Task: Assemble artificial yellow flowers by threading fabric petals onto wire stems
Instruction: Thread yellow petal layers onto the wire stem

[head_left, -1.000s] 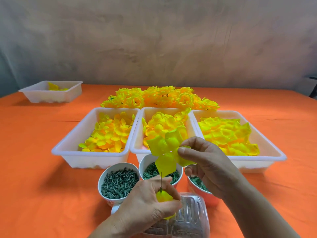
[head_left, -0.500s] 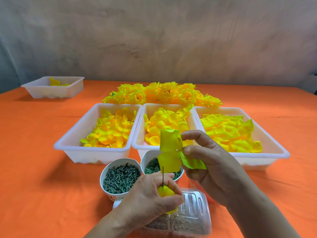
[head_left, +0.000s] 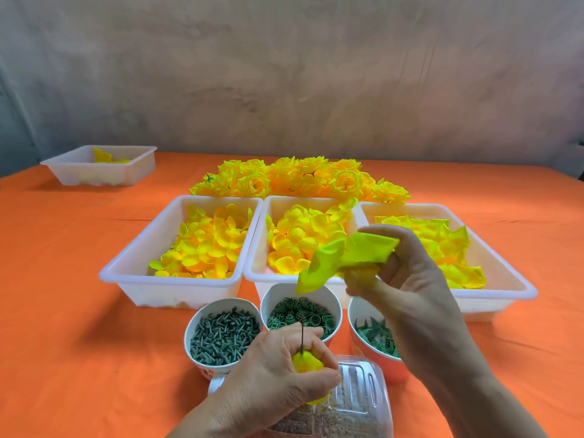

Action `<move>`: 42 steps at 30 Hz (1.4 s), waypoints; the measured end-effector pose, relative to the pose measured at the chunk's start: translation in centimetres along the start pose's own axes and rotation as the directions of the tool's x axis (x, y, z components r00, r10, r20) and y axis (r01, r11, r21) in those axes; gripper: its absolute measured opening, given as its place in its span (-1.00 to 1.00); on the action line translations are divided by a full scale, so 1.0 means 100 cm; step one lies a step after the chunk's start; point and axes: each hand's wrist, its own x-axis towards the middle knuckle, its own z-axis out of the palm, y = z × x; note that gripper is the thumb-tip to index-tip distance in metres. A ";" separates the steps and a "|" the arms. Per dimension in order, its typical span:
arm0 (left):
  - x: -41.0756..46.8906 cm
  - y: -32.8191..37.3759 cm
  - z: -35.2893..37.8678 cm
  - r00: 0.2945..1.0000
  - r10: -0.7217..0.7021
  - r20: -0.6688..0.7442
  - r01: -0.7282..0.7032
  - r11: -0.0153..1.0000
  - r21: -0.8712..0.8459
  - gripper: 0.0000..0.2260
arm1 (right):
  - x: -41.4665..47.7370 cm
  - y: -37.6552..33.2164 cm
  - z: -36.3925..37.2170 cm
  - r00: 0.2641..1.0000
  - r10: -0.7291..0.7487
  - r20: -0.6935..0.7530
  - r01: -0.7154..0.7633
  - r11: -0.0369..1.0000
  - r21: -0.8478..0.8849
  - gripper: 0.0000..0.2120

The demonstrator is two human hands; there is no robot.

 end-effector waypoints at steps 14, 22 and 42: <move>0.001 -0.002 0.001 1.000 0.004 -0.024 -0.004 1.000 -0.018 -0.92 | -0.014 0.019 -0.003 0.738 -0.650 0.180 0.588 0.489 -0.645 -0.54; 0.003 -0.006 0.001 0.999 0.048 -0.019 -0.048 0.999 -0.017 -0.92 | -0.019 0.019 0.002 0.795 -0.592 0.135 0.534 0.577 -0.618 -0.78; 0.006 -0.016 0.002 0.982 0.184 0.038 -0.170 0.959 -0.227 -0.64 | -0.016 0.005 0.025 0.827 0.508 0.243 -0.538 0.840 0.075 -0.73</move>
